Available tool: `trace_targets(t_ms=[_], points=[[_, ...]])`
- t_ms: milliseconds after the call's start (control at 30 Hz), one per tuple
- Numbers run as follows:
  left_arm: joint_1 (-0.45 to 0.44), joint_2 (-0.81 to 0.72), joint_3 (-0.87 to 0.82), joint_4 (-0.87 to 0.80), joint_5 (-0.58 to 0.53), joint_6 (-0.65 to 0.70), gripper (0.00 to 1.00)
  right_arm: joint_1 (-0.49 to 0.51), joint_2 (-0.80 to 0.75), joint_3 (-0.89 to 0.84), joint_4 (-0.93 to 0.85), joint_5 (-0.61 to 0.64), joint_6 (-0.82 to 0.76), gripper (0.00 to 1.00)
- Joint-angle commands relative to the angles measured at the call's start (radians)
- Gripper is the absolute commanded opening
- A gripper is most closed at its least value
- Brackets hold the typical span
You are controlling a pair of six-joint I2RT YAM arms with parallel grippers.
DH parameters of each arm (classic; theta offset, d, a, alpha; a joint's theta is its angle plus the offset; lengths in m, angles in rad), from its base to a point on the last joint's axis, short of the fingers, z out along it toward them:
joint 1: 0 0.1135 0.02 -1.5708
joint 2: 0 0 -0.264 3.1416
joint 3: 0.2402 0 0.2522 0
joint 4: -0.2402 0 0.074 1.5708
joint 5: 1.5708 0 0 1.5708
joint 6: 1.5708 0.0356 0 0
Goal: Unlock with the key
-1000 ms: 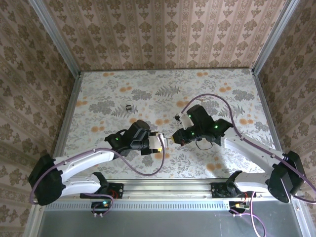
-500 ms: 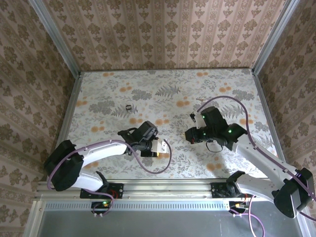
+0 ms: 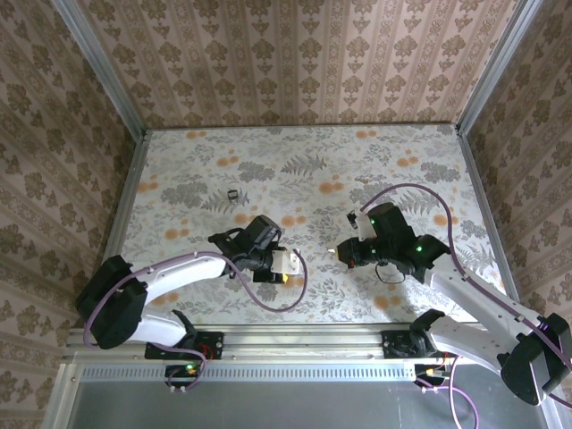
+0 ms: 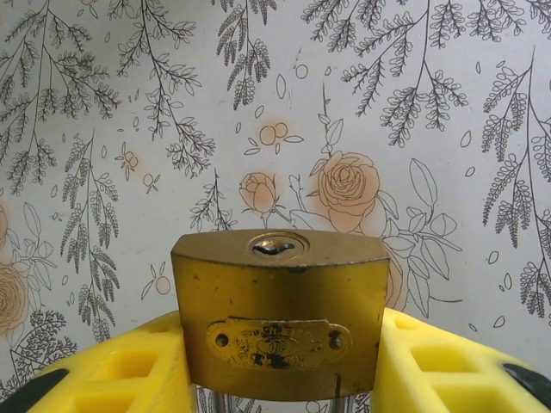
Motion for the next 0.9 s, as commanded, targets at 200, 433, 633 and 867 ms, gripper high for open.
trace_targets(t_ms=[200, 433, 633, 867], points=[[-0.009, -0.132, -0.025, 0.196, -0.006, -0.031, 0.02, 0.006, -0.001, -0.04, 0.1, -0.135, 0.099, 0.0], [-0.063, -0.209, -0.053, 0.253, -0.049, -0.026, 0.02, 0.043, 0.018, -0.026, 0.156, -0.176, 0.178, 0.0], [-0.086, -0.236, -0.063, 0.26, -0.09, -0.016, 0.02, 0.082, 0.043, -0.004, 0.181, -0.187, 0.22, 0.0], [-0.091, -0.236, -0.063, 0.251, -0.098, -0.024, 0.02, 0.113, 0.053, -0.001, 0.187, -0.163, 0.227, 0.0]])
